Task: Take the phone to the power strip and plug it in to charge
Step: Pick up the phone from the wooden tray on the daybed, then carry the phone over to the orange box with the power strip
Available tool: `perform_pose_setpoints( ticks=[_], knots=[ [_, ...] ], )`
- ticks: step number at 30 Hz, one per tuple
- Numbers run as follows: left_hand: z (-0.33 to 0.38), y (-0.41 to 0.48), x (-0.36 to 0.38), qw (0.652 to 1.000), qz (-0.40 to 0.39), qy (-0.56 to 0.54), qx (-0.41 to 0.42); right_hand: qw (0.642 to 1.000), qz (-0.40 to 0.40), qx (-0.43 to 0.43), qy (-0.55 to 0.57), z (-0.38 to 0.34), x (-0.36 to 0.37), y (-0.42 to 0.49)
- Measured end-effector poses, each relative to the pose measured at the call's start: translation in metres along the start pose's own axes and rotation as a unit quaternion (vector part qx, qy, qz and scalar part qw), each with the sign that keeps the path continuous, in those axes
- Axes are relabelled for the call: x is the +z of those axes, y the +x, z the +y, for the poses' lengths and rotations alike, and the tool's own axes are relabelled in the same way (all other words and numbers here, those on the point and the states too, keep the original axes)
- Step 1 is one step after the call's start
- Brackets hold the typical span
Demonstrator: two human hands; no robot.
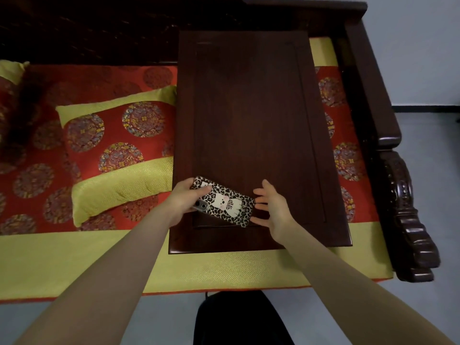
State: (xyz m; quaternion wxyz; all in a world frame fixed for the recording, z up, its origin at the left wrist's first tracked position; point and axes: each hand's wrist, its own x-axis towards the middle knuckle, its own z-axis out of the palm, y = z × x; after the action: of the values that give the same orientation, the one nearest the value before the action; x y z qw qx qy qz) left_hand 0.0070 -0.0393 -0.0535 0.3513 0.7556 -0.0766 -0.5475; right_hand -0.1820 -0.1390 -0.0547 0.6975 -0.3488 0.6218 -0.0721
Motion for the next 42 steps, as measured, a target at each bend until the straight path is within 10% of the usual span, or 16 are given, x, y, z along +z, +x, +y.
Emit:
perform_pose_setpoints(
  ticks=[3,10,25,42],
  knots=[
    [-0.004,-0.005,0.006,0.999,-0.011,-0.050,0.017,0.976,-0.020,-0.127,-0.173,0.003,0.001,-0.003],
    [-0.013,-0.035,-0.008,0.986,-0.015,-0.155,0.054,0.678,-0.078,-0.437,-0.586,-0.011,0.018,-0.026],
    [-0.080,-0.198,-0.124,0.909,0.149,-0.376,0.102,0.452,-0.200,-0.608,-0.621,-0.033,0.142,-0.144],
    [-0.402,-0.457,-0.319,0.753,0.384,-0.529,0.074,0.209,-0.467,-0.617,-0.598,0.234,0.445,-0.378]
  ],
)
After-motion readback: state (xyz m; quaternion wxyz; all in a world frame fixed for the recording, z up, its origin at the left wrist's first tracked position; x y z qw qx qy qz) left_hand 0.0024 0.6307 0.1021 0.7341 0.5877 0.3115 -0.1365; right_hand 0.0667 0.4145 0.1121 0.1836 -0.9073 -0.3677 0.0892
